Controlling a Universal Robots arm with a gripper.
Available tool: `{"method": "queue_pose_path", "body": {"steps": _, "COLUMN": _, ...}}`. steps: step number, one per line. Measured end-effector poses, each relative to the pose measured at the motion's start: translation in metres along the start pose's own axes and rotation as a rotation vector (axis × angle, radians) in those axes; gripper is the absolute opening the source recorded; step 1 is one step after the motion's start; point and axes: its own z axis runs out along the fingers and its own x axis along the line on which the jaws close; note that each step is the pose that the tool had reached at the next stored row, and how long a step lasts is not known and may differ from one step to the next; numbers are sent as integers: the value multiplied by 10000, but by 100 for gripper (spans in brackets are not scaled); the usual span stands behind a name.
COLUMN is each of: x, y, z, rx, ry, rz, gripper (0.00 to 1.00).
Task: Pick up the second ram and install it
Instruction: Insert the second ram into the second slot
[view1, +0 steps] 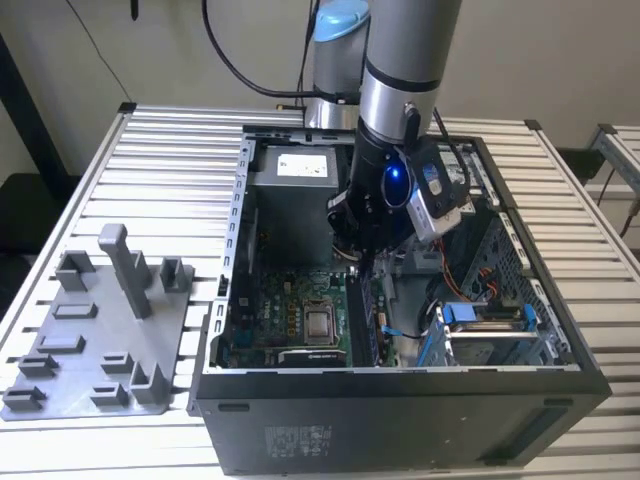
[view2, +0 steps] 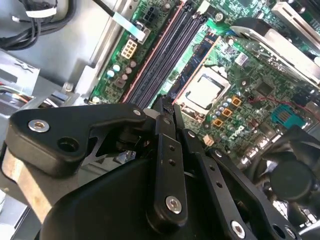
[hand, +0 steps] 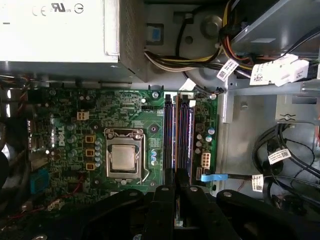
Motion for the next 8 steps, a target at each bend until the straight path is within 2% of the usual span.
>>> {"method": "queue_pose_path", "body": {"steps": 8, "x": -1, "y": -31, "z": 133, "rx": 3, "ry": 1, "rz": 0, "gripper": 14}}
